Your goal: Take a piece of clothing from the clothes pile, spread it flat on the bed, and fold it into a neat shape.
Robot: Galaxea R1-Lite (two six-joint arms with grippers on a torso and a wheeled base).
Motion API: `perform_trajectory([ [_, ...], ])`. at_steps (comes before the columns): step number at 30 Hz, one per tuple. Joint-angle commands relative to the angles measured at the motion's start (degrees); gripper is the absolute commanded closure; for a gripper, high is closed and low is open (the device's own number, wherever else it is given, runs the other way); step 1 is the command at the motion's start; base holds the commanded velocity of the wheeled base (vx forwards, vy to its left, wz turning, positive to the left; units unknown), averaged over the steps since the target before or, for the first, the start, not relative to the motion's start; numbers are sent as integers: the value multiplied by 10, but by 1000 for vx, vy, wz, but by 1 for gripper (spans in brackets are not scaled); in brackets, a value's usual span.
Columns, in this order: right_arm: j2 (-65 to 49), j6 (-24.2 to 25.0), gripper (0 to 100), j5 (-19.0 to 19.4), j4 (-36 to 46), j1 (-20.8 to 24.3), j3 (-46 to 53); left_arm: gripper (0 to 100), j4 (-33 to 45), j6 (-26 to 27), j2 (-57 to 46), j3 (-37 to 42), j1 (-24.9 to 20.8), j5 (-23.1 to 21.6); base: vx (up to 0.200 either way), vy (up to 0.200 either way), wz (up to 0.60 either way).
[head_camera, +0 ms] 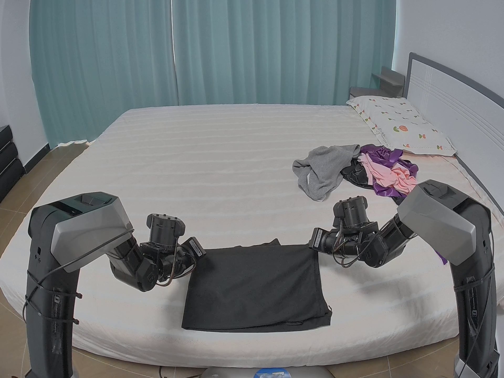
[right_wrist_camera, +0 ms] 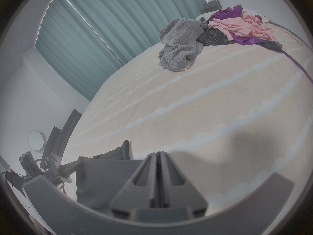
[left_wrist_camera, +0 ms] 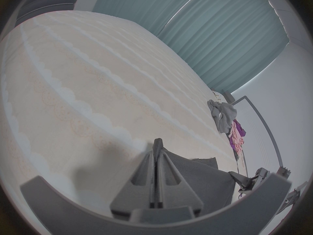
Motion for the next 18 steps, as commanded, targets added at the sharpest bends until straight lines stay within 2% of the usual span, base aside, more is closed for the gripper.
perform_trajectory([
  [1,7,-1,0,0,0,1,-5,100,1,0,-1,1,0,0,0,0,0],
  [2,9,-1,0,-1,-1,2,-6,0,1,-1,-1,0,0,0,0,0,0],
  [11,-16,6,0,5,-6,0,16,0,7,-11,-8,2,8,-15,0,0,0],
  [13,-45,7,0,9,-9,-7,45,0,5,-31,-12,2,10,-23,0,0,0],
  [15,-71,8,0,20,-10,-8,78,0,4,-48,-18,3,13,-24,0,0,0],
  [18,-120,6,0,55,-14,-2,150,0,7,-83,-35,6,26,-27,0,0,0],
])
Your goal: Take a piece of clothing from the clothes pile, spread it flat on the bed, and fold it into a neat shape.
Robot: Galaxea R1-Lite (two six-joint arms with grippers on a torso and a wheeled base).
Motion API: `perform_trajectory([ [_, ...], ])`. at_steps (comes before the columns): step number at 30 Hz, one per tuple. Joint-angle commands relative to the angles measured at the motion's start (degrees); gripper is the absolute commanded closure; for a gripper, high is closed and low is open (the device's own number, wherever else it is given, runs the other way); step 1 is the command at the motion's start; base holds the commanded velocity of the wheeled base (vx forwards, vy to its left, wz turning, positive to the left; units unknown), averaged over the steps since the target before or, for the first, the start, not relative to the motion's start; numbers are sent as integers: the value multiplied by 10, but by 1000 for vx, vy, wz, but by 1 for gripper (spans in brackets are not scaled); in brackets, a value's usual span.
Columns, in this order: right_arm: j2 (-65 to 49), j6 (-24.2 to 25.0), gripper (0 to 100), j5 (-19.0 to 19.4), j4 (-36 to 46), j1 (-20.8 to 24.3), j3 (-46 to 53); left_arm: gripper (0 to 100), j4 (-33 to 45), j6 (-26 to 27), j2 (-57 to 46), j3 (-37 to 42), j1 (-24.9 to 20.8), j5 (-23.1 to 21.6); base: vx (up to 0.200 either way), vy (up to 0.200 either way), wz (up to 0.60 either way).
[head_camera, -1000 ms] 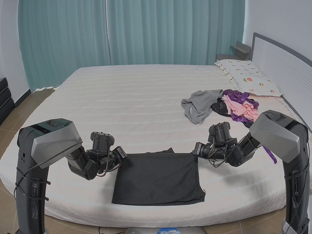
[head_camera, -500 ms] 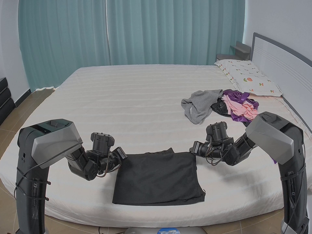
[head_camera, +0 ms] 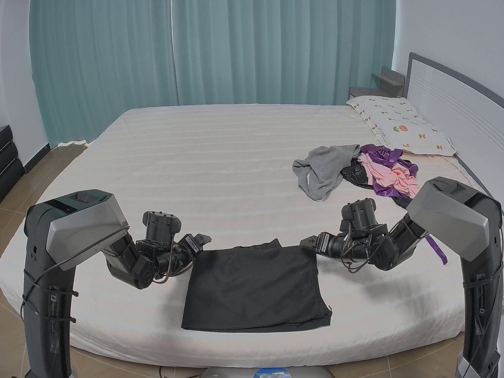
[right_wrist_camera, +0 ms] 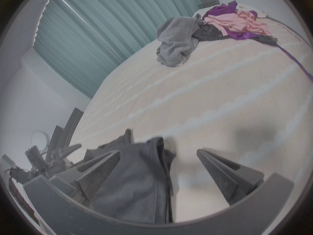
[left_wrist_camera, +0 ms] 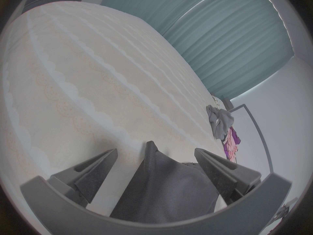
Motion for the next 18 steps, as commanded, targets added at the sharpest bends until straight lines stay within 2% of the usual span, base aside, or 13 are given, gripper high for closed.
perform_trajectory([
  [1,-96,-3,0,47,-12,5,109,0,2,-46,-31,9,19,-5,0,0,0],
  [4,-124,-9,0,68,-39,24,180,0,1,-53,-55,43,29,-11,0,0,0],
  [10,-130,-6,0,70,-121,49,260,0,0,-56,-81,85,54,-54,0,0,0],
  [18,-142,-8,0,74,-127,70,312,0,-2,-58,-79,90,55,-54,0,0,0],
])
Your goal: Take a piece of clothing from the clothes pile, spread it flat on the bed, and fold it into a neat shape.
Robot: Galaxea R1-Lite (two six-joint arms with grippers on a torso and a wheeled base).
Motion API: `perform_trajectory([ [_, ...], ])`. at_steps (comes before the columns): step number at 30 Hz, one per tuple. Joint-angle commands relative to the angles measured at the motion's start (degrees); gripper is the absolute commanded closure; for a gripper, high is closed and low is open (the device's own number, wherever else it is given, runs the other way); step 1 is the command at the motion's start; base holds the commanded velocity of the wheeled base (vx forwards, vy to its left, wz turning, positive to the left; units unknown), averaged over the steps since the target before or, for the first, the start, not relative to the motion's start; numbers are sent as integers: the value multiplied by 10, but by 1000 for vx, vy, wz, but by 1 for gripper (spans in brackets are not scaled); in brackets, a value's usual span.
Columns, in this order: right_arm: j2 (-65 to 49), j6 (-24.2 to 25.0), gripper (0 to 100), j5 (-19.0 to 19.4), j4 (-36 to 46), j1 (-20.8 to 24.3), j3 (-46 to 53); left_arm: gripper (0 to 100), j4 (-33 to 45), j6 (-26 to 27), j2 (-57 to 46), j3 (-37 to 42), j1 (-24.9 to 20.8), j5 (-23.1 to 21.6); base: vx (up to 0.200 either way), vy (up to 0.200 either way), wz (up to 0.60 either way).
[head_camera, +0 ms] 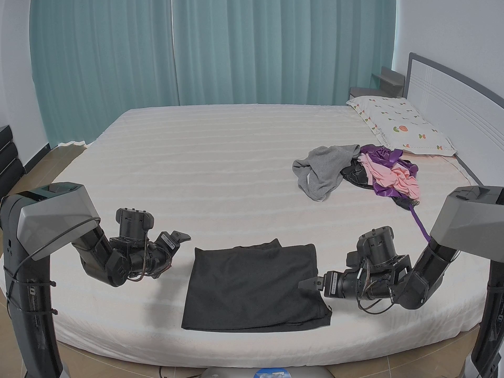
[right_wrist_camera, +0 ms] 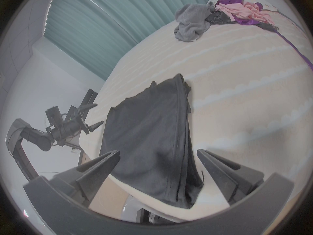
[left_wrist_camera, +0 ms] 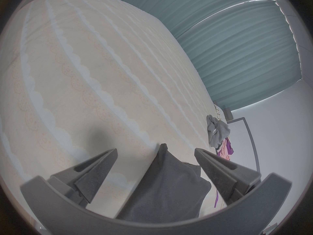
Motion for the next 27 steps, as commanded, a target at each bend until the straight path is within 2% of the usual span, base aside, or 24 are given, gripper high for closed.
perform_trajectory([
  [1,-16,-1,0,2,-2,17,30,0,-2,-1,-10,5,3,-1,0,0,0],
  [11,5,-7,0,1,-1,29,37,0,-3,0,-10,5,3,-1,0,0,0],
  [12,6,-8,100,1,-1,29,38,0,-3,-1,-9,5,3,-1,0,0,0],
  [18,-7,-54,100,-1,-1,17,71,0,-2,0,-9,5,3,-2,0,0,0],
  [27,-25,-59,100,-1,0,13,91,0,-2,-1,-9,5,3,-2,0,0,0],
])
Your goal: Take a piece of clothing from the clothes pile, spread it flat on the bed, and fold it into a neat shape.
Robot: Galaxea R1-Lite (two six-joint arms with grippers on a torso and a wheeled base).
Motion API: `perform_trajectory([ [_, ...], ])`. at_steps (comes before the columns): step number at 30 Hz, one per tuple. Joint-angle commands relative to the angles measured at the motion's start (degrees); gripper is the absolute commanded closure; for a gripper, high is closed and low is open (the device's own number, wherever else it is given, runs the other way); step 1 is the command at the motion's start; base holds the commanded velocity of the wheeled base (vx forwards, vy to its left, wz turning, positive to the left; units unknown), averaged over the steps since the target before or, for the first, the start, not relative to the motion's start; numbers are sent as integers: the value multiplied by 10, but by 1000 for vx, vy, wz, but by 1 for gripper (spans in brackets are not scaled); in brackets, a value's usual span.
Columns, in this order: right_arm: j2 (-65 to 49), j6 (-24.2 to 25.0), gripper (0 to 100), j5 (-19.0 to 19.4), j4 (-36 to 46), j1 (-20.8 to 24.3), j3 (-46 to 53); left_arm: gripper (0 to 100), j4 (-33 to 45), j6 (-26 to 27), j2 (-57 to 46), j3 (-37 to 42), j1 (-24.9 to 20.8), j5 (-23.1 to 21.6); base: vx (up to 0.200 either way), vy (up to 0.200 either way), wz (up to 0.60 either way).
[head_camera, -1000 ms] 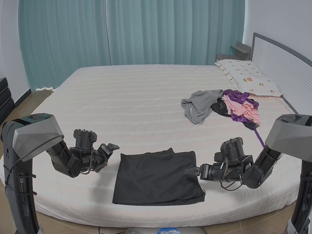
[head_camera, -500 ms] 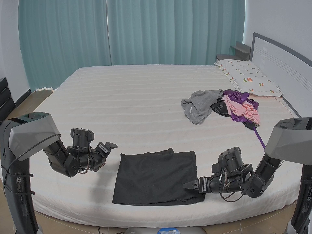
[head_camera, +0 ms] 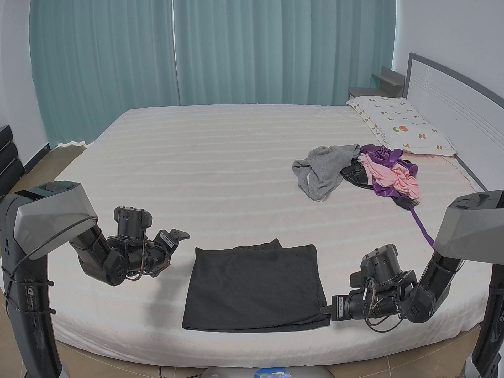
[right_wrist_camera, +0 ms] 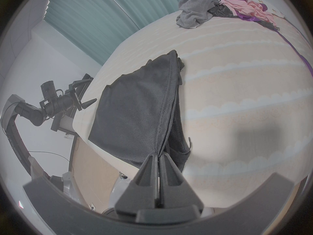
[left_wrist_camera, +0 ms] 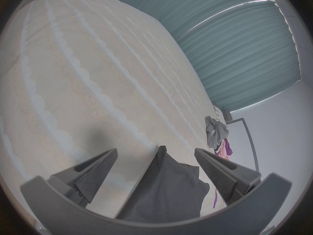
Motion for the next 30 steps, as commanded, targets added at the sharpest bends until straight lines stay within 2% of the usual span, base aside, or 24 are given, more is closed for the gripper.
perform_trajectory([
  [1,-17,-4,100,1,1,-4,11,0,0,0,1,0,0,1,0,0,0],
  [14,-10,-30,100,1,14,-11,17,0,0,0,1,-1,0,1,0,0,0],
  [15,-10,-30,0,1,15,-11,17,0,0,0,1,-1,0,1,0,0,0],
  [19,-15,-36,0,1,20,-13,2,0,-1,1,1,0,0,1,0,0,0],
  [26,-7,-20,0,-2,31,-50,-85,0,-2,1,1,0,-1,1,0,0,0],
  [27,14,12,0,-3,46,-59,-125,0,-2,1,1,0,-1,1,0,0,0],
  [30,49,60,0,-6,56,-67,-193,0,-2,1,1,1,-2,1,0,0,0],
])
